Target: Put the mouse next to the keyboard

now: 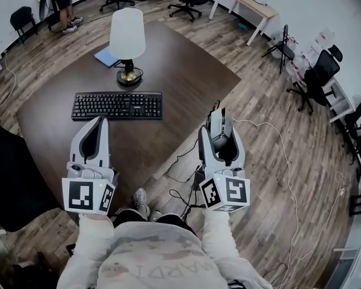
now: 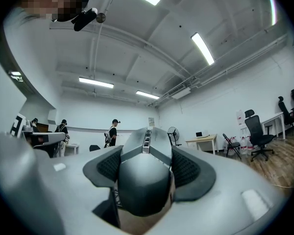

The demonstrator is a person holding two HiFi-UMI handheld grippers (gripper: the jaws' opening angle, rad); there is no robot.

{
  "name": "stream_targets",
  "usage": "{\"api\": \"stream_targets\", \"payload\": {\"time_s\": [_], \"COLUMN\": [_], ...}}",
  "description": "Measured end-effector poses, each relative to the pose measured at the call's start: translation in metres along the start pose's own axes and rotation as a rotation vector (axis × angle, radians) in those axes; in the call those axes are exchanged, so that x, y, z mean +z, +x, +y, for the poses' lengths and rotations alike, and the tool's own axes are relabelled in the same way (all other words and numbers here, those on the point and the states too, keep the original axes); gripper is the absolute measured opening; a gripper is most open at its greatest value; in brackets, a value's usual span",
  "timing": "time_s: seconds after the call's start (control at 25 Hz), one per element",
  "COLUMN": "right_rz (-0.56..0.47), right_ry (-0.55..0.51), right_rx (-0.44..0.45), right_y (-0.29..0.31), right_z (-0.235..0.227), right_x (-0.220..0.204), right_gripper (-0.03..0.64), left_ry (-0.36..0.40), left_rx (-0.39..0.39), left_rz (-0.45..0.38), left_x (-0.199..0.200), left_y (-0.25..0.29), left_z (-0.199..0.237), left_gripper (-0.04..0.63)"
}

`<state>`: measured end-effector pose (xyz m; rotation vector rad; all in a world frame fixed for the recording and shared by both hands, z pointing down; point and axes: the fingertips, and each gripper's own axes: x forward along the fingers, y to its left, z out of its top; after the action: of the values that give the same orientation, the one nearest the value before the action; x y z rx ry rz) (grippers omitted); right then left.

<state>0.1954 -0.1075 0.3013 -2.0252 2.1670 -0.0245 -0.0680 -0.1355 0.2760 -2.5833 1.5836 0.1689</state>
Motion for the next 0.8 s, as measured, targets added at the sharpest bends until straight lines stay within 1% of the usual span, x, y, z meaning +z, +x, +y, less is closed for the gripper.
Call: {"api": "stream_targets", "payload": {"time_s": [0.24,0.56,0.8], "right_rz": [0.028,0.095,0.143], "right_ry": [0.006,0.032,0.055], "right_rx": [-0.027,-0.056,-0.072], "right_y": [0.038,0.083,0.103], "right_z": [0.0,0.001,-0.001], "right_x": [-0.014,-0.05,-0.077], "right_gripper": [0.307,0.307,0.307], "left_ry": [-0.018,-0.059,-0.081], "left_rx": [-0.016,-0.014,-0.032], "left_rz": [0.024,0.073,0.102], "left_x": [-0.017,-0.056,-0.078], "left_y": [0.032,0.062,0.074], "left_z": [0.025,0.058,0.069], "left_gripper": [0.002,0.002,0.002]}}
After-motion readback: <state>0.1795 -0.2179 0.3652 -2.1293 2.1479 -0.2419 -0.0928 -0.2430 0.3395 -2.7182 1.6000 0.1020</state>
